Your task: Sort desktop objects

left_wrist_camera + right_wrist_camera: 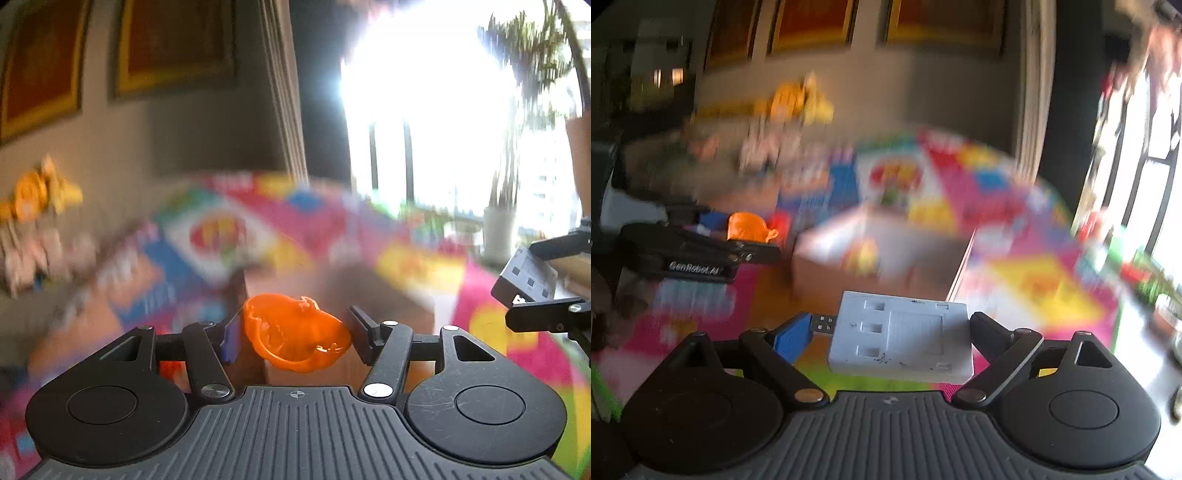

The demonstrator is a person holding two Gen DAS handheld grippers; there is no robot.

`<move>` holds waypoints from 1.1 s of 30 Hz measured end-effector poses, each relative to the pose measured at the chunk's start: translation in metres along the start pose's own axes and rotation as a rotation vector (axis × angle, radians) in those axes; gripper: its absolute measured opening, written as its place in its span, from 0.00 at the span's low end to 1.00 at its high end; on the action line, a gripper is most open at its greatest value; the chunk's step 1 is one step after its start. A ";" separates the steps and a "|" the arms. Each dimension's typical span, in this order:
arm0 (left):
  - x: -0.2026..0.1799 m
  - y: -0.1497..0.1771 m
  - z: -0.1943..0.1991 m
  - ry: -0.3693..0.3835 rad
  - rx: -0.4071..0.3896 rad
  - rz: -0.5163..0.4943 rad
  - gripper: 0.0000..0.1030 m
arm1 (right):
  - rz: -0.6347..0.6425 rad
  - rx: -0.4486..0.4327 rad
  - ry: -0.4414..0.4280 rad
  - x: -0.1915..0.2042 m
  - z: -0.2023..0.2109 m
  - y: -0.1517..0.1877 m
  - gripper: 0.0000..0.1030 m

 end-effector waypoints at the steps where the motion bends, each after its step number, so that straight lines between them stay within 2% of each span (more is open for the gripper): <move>1: 0.001 -0.011 -0.003 0.004 -0.024 0.003 0.62 | 0.007 -0.034 0.015 -0.005 0.001 -0.013 0.89; 3: 0.000 -0.027 -0.020 0.025 -0.043 0.013 0.62 | 0.025 -0.073 0.044 -0.013 -0.007 -0.031 0.89; 5: -0.001 -0.032 -0.044 0.041 -0.020 0.028 0.61 | 0.031 -0.080 0.061 -0.019 -0.025 -0.042 0.89; 9: -0.001 -0.022 -0.097 0.061 0.053 0.088 0.60 | -0.021 -0.036 0.034 -0.032 -0.070 -0.058 0.89; 11: 0.010 -0.014 -0.113 0.048 0.084 0.128 0.67 | -0.056 -0.013 0.018 -0.036 -0.096 -0.066 0.89; 13: 0.027 -0.006 -0.112 0.038 0.091 0.193 0.79 | -0.080 0.004 0.017 -0.039 -0.120 -0.073 0.89; 15: 0.044 0.002 -0.104 0.021 0.087 0.227 0.85 | -0.098 0.027 0.001 -0.040 -0.144 -0.078 0.89; 19: 0.064 0.029 -0.085 -0.042 0.120 0.236 0.92 | -0.125 0.083 -0.017 -0.039 -0.186 -0.085 0.95; 22: 0.069 0.053 -0.076 -0.035 0.157 0.298 0.92 | -0.136 0.060 -0.006 -0.037 -0.187 -0.079 0.96; 26: 0.062 0.073 -0.081 0.005 0.187 0.372 0.93 | -0.249 -0.015 0.012 -0.044 -0.173 -0.073 1.00; 29: 0.057 0.076 -0.081 0.006 0.200 0.367 0.93 | -0.326 -0.061 0.018 -0.051 -0.166 -0.073 1.00; 33: 0.054 0.080 -0.076 -0.002 0.186 0.358 0.94 | -0.292 -0.106 0.041 -0.056 -0.158 -0.076 1.00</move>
Point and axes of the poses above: each gripper's, at about its wrist camera, not at the fingertips, and z roughly against the way its jaws point, x to its left, y to its underside, the point moved 7 cm from there along -z, roughly the way its jaws point, and after that the axes turned 4 degrees about x, right-handed, at the moved point
